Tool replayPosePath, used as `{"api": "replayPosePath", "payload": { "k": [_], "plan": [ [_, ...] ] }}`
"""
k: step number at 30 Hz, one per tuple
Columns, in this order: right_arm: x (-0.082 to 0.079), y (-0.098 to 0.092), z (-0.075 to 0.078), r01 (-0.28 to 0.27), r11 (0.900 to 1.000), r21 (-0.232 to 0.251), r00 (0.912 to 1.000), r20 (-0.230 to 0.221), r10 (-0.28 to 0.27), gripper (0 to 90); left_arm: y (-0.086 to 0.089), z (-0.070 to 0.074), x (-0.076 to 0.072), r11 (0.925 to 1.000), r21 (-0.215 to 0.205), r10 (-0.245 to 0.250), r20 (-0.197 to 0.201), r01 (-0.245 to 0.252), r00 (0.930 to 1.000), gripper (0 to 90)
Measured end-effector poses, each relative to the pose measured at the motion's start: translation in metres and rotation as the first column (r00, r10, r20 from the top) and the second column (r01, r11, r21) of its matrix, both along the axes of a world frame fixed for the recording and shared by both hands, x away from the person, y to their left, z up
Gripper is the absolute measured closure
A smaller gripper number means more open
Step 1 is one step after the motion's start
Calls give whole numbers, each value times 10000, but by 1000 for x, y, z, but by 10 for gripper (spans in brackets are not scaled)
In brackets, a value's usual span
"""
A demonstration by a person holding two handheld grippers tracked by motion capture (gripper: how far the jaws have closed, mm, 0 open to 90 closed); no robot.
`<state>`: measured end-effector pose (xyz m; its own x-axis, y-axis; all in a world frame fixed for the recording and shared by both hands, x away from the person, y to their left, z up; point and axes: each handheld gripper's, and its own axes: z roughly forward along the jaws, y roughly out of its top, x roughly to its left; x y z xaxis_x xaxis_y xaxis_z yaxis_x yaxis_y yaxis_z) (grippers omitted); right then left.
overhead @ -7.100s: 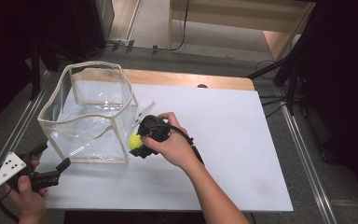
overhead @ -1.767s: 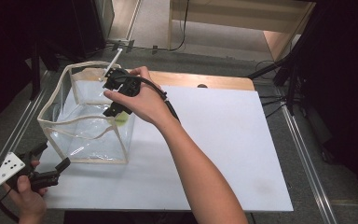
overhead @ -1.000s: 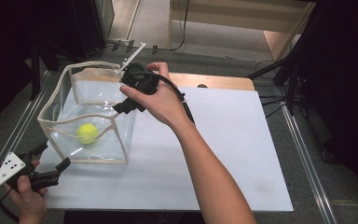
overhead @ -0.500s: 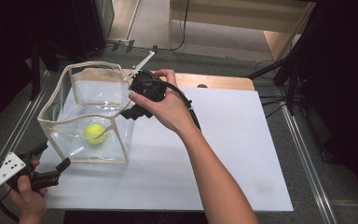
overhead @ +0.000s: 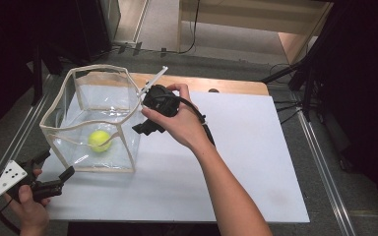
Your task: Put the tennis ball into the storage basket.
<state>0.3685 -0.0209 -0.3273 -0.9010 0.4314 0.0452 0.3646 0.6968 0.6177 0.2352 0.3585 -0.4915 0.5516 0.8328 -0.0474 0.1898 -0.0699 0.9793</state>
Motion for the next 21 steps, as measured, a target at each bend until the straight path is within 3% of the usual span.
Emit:
{"api": "replayPosePath", "payload": {
  "k": [21],
  "plan": [
    [-20,-13,-41,-176,9984,529,9997,-143,184,101,0,0,0,10000,19,2,-2,-2,10000,0]
  ]
}}
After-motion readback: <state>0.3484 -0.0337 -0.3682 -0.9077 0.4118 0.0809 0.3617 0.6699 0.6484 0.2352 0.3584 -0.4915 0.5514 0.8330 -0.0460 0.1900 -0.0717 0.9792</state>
